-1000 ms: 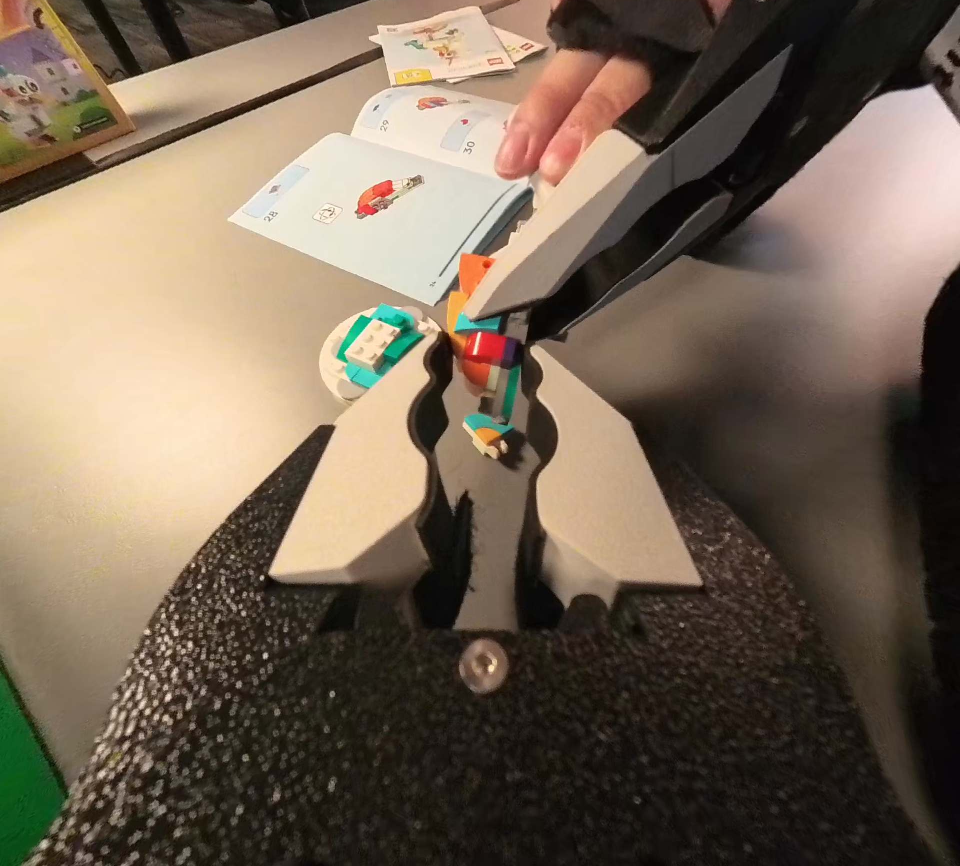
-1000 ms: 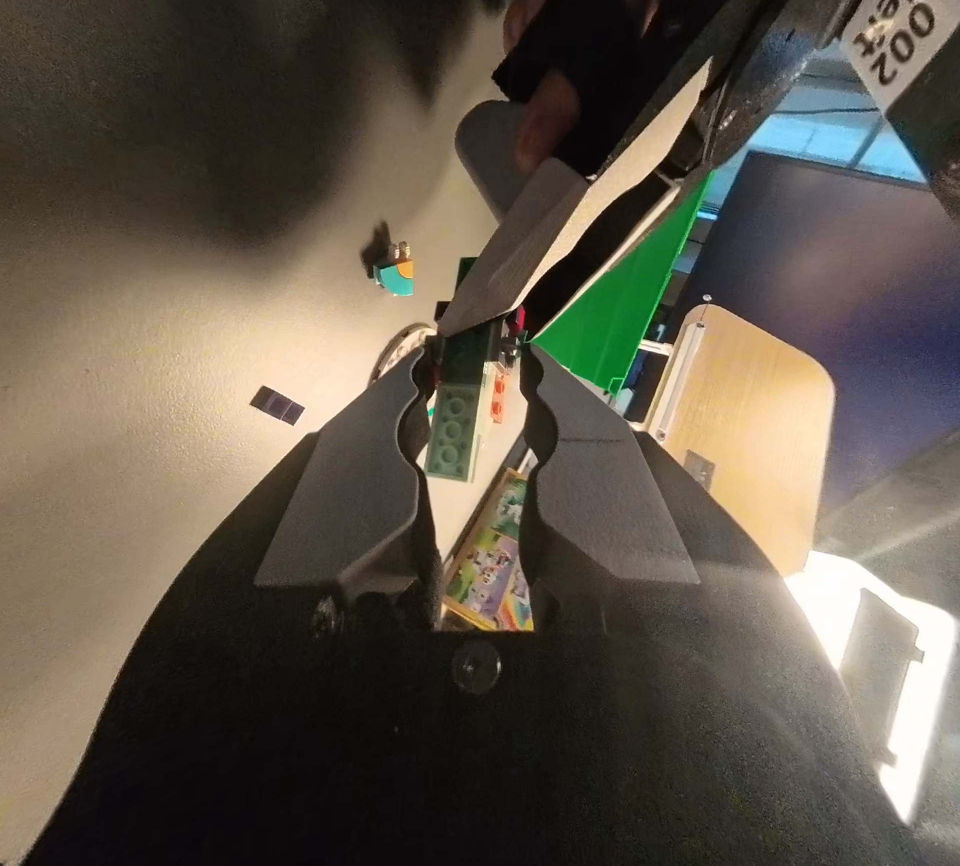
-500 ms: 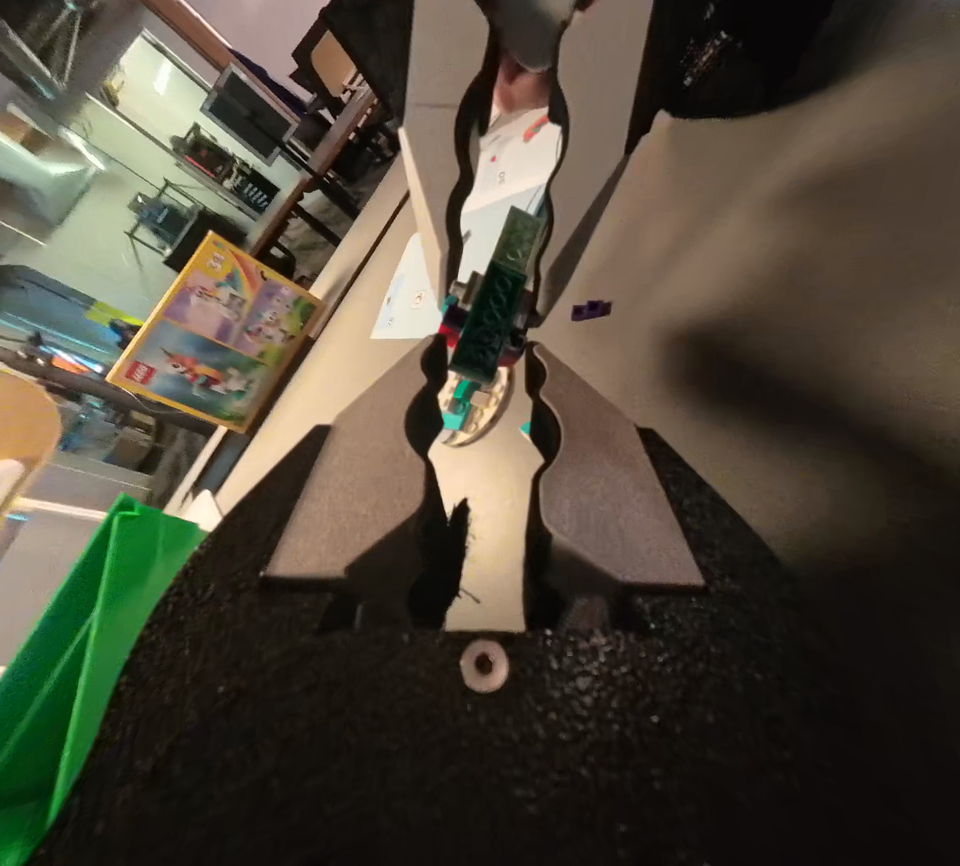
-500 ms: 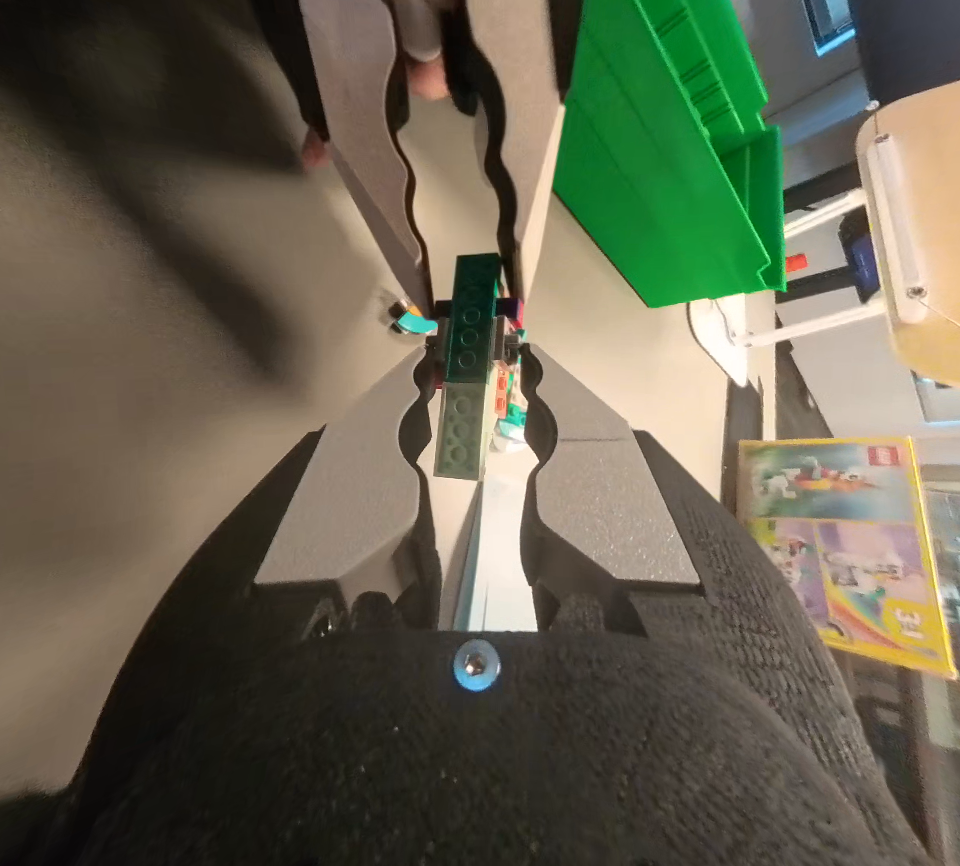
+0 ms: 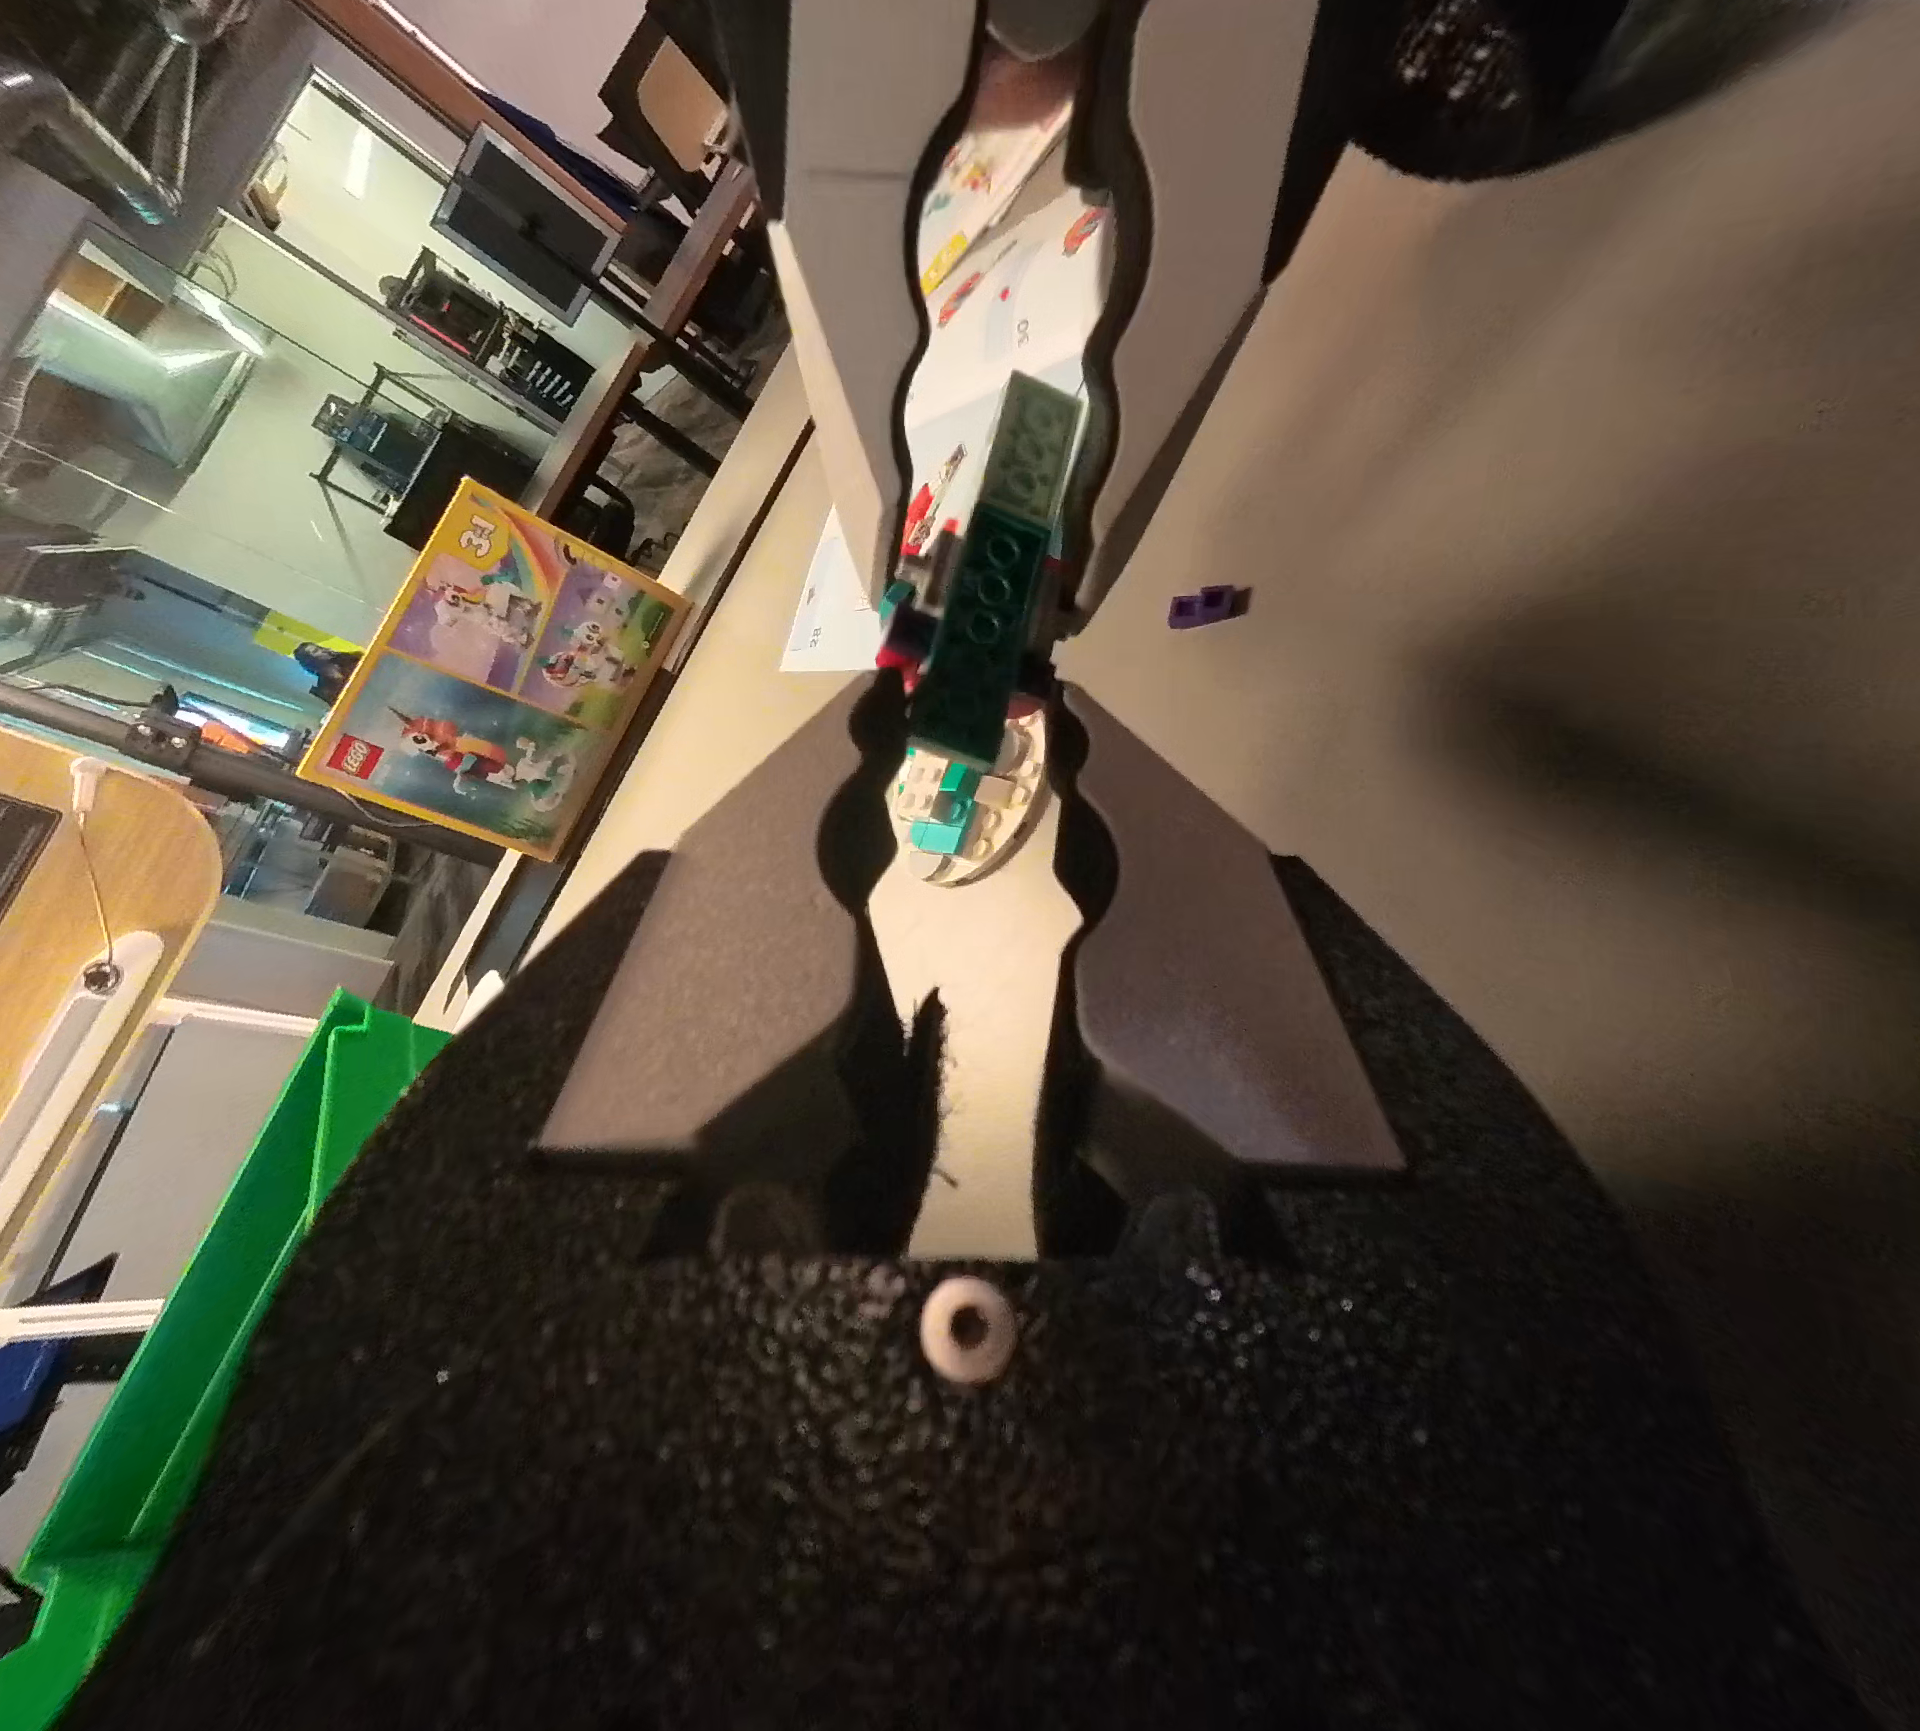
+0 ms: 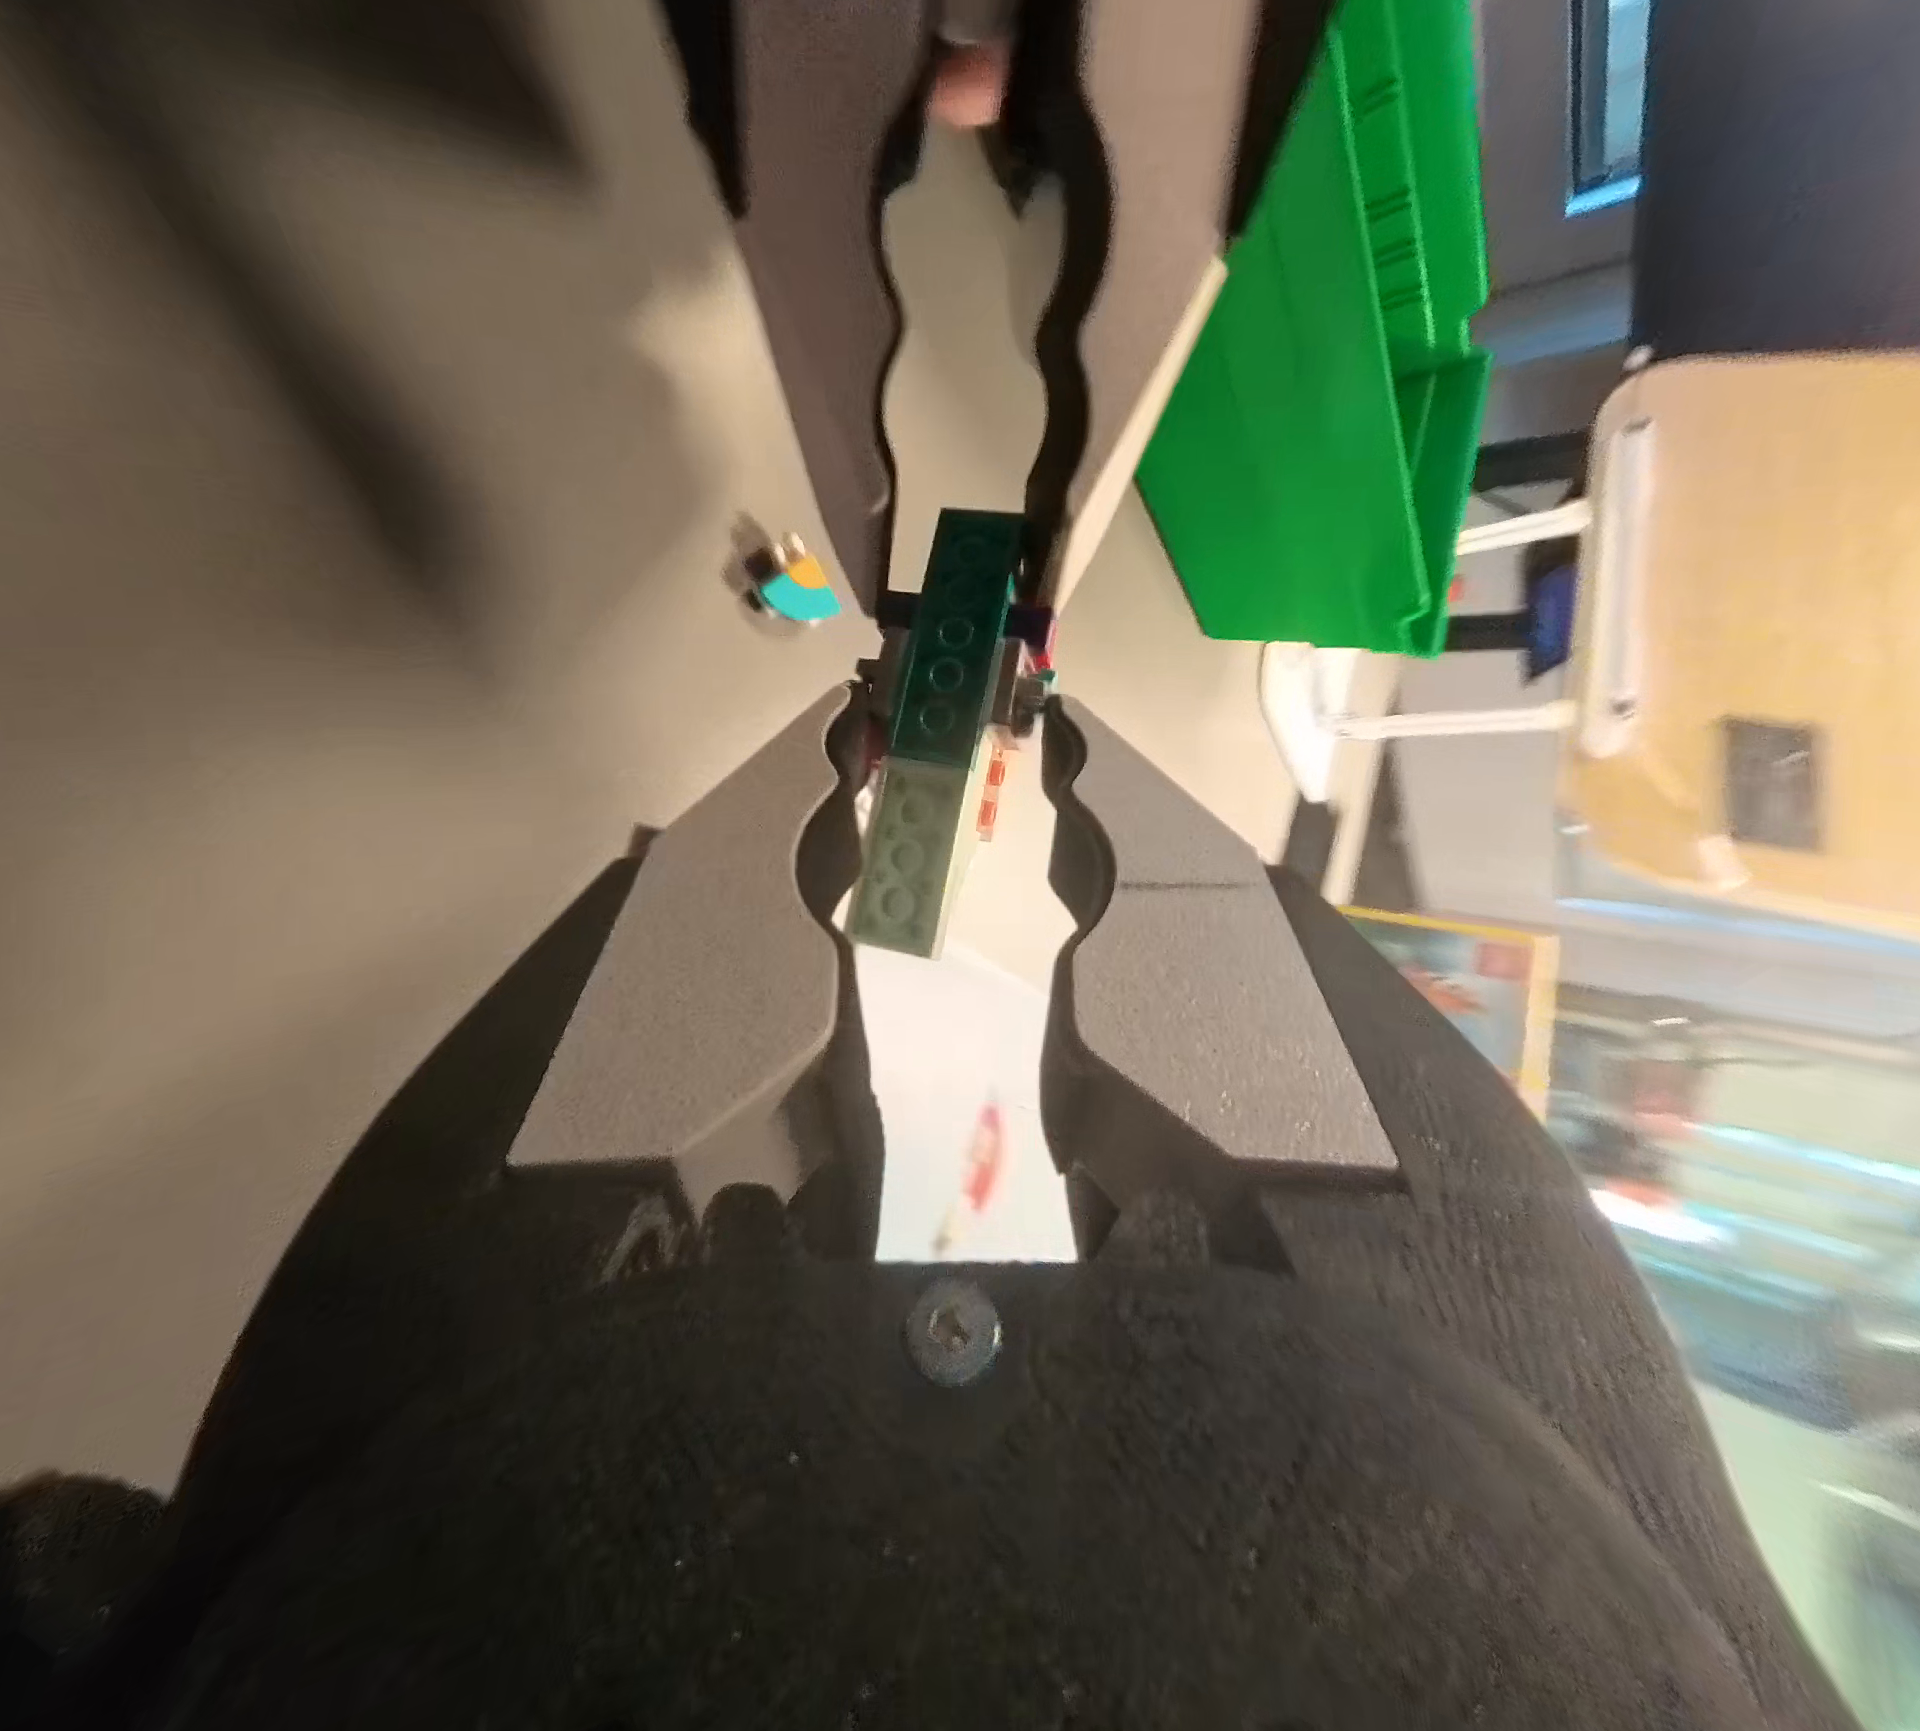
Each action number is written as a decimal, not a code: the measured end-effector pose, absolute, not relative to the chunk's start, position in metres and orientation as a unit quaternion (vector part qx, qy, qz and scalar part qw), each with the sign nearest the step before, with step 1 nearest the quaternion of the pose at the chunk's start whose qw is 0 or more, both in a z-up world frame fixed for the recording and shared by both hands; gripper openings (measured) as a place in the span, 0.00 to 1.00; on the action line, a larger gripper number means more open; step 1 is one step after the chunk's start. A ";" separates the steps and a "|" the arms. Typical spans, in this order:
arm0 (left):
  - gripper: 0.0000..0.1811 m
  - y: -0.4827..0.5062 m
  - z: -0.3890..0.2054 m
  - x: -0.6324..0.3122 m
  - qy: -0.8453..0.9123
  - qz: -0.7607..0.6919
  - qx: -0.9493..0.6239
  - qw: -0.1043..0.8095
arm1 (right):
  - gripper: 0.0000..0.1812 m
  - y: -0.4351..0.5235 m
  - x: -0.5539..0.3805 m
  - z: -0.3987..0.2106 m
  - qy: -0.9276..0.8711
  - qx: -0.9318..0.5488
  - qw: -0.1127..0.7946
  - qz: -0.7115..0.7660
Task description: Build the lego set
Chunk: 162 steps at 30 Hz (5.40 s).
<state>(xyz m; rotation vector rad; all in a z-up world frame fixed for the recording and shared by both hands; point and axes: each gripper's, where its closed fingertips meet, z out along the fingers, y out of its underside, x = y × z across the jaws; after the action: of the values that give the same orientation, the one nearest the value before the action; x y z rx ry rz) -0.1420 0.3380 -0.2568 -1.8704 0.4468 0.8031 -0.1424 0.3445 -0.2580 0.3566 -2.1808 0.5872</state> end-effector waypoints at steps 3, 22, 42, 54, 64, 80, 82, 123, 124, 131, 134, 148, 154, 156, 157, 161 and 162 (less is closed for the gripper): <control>0.13 0.338 -0.257 -0.142 0.190 0.338 -0.775 0.498 | 0.17 0.344 -0.141 -0.257 -0.861 0.175 0.434 0.200; 0.10 0.342 -0.264 -0.139 0.185 0.307 -0.787 0.502 | 0.17 0.350 -0.141 -0.264 -0.862 0.194 0.442 0.156; 0.15 0.350 -0.224 -0.130 -0.064 -0.086 -0.741 0.663 | 0.17 0.336 -0.134 -0.220 -0.810 0.137 0.483 0.303; 0.14 0.352 -0.238 -0.132 -0.071 -0.043 -0.794 0.602 | 0.17 0.338 -0.135 -0.233 -0.790 0.283 0.526 0.138; 0.26 0.352 -0.236 -0.133 -0.062 -0.018 -0.783 0.619 | 0.17 0.345 -0.135 -0.242 -0.832 0.218 0.481 0.172; 0.05 0.334 -0.218 -0.134 -0.096 -0.020 -0.730 0.676 | 0.17 0.349 -0.138 -0.223 -0.802 0.131 0.529 0.243; 0.08 0.336 -0.220 -0.136 -0.101 -0.007 -0.735 0.670 | 0.17 0.349 -0.138 -0.222 -0.801 0.127 0.530 0.247; 0.13 0.332 -0.156 -0.117 -0.065 0.018 -0.689 0.721 | 0.18 0.324 -0.103 -0.171 -0.715 0.255 0.613 0.219; 0.13 0.333 -0.155 -0.117 -0.064 0.020 -0.691 0.720 | 0.18 0.325 -0.103 -0.170 -0.715 0.263 0.613 0.211; 0.12 0.337 -0.162 -0.114 -0.056 0.027 -0.715 0.697 | 0.17 0.332 -0.101 -0.178 -0.726 0.320 0.590 0.146; 0.12 0.339 -0.171 -0.114 -0.056 0.018 -0.728 0.683 | 0.17 0.335 -0.102 -0.186 -0.743 0.316 0.572 0.146; 0.12 0.341 -0.185 -0.109 -0.045 -0.011 -0.761 0.647 | 0.18 0.334 -0.098 -0.199 -0.775 0.292 0.533 0.175; 0.12 0.344 -0.194 -0.107 -0.048 -0.019 -0.770 0.636 | 0.17 0.335 -0.097 -0.208 -0.791 0.307 0.509 0.148; 0.12 0.344 -0.196 -0.107 -0.054 -0.039 -0.768 0.637 | 0.18 0.334 -0.097 -0.210 -0.796 0.298 0.503 0.157; 0.12 0.344 -0.196 -0.107 -0.057 -0.051 -0.763 0.641 | 0.18 0.333 -0.097 -0.211 -0.799 0.288 0.502 0.166; 0.12 0.344 -0.198 -0.105 -0.057 -0.091 -0.748 0.655 | 0.20 0.332 -0.097 -0.212 -0.817 0.250 0.483 0.193; 0.12 0.344 -0.198 -0.104 -0.057 -0.094 -0.747 0.655 | 0.22 0.332 -0.097 -0.210 -0.818 0.244 0.482 0.198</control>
<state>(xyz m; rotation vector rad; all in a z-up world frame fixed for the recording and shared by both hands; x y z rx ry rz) -0.1040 0.3441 -0.1985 -1.6946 -0.1290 -0.2142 -0.0966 0.3321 -0.2104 0.5943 -1.9942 0.4835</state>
